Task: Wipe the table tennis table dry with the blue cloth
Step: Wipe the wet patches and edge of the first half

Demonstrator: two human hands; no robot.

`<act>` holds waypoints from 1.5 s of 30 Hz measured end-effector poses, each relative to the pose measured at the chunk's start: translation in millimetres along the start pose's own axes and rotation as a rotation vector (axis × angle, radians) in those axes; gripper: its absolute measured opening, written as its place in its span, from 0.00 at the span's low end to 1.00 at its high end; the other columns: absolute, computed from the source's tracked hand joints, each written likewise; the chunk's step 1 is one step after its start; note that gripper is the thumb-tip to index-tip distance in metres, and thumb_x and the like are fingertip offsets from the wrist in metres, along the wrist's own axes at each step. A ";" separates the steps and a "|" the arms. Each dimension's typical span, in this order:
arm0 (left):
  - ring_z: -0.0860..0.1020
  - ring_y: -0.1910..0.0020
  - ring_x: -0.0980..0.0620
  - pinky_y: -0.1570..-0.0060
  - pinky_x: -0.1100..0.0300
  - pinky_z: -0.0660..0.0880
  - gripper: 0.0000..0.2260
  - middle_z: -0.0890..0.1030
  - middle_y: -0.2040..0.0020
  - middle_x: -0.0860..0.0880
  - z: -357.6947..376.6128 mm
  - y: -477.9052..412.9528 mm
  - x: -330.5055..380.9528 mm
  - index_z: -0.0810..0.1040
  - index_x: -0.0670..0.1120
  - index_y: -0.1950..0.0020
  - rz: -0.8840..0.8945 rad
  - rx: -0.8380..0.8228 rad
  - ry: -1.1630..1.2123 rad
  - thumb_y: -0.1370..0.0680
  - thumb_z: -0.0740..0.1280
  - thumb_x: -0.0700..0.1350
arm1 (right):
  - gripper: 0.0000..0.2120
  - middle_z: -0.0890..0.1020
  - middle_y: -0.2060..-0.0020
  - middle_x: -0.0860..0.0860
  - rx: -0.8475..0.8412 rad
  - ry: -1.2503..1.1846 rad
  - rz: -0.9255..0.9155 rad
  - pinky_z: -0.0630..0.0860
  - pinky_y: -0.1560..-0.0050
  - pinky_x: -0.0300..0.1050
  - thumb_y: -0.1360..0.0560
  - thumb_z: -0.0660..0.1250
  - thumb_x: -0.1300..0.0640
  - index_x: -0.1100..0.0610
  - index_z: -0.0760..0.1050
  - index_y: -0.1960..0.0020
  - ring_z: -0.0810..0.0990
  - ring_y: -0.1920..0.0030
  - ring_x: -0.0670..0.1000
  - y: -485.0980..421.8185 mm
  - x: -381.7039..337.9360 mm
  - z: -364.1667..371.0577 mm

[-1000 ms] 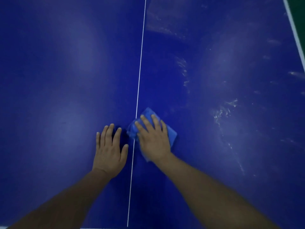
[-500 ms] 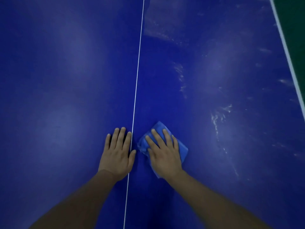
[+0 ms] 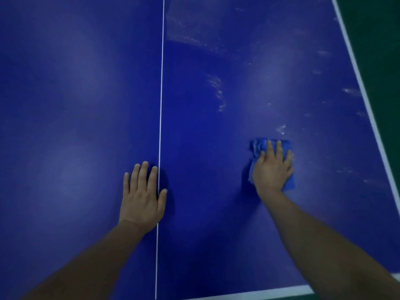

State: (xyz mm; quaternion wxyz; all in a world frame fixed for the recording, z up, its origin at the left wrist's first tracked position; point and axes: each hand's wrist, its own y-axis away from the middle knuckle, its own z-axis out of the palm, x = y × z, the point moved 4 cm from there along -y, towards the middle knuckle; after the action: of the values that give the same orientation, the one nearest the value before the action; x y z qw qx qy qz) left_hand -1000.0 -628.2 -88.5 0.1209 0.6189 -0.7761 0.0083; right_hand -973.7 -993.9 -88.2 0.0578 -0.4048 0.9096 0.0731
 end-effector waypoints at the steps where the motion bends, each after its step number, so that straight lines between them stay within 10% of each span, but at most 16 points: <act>1: 0.54 0.21 0.39 0.23 0.39 0.49 0.30 0.60 0.21 0.38 -0.7 0.7 3.3 0.62 0.40 0.22 0.005 0.008 0.011 0.19 0.51 0.57 | 0.21 0.67 0.23 0.50 0.022 0.012 -0.031 0.64 0.31 0.65 0.17 0.55 0.48 0.48 0.71 0.26 0.63 0.24 0.62 16.2 -3.4 1.4; 8: 0.55 0.21 0.39 0.23 0.38 0.49 0.30 0.60 0.21 0.38 6.7 7.6 33.2 0.62 0.40 0.22 0.071 0.019 0.046 0.18 0.51 0.57 | 0.23 0.71 0.26 0.47 -0.083 0.006 -0.500 0.69 0.33 0.62 0.21 0.54 0.47 0.46 0.73 0.28 0.65 0.24 0.58 112.5 -48.3 18.4; 18: 0.56 0.21 0.40 0.22 0.42 0.46 0.29 0.60 0.21 0.39 16.4 30.7 69.6 0.63 0.40 0.22 0.132 -0.032 0.047 0.18 0.50 0.56 | 0.19 0.71 0.25 0.52 0.040 -0.020 0.094 0.65 0.31 0.67 0.17 0.57 0.51 0.54 0.75 0.29 0.65 0.26 0.65 -6.7 125.8 -28.6; 28: 0.59 0.23 0.38 0.23 0.40 0.50 0.29 0.63 0.23 0.38 22.6 47.7 87.5 0.65 0.39 0.24 0.134 -0.023 0.049 0.19 0.52 0.55 | 0.22 0.71 0.26 0.46 -0.088 -0.013 -0.610 0.72 0.37 0.62 0.23 0.59 0.48 0.45 0.73 0.30 0.66 0.26 0.58 148.4 20.2 12.4; 37: 0.57 0.21 0.40 0.22 0.45 0.44 0.28 0.62 0.22 0.40 40.8 62.1 175.3 0.64 0.42 0.22 0.134 -0.109 0.050 0.18 0.51 0.56 | 0.18 0.73 0.27 0.51 0.020 -0.015 -0.040 0.69 0.35 0.68 0.19 0.61 0.54 0.52 0.77 0.31 0.69 0.29 0.65 -10.3 212.3 -44.6; 45: 0.59 0.23 0.39 0.24 0.40 0.52 0.29 0.63 0.23 0.39 57.9 91.4 252.7 0.68 0.41 0.25 0.013 -0.121 0.075 0.20 0.51 0.57 | 0.22 0.69 0.25 0.45 -0.120 -0.097 -0.692 0.67 0.31 0.62 0.19 0.57 0.39 0.43 0.72 0.28 0.64 0.25 0.57 117.5 159.1 -17.9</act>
State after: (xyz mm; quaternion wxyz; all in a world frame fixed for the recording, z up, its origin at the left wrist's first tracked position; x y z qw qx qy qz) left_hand -1150.0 -858.5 -82.2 0.1872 0.6045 -0.7742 -0.0145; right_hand -1167.9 -1035.2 -86.6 0.0983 -0.6878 0.7088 0.1218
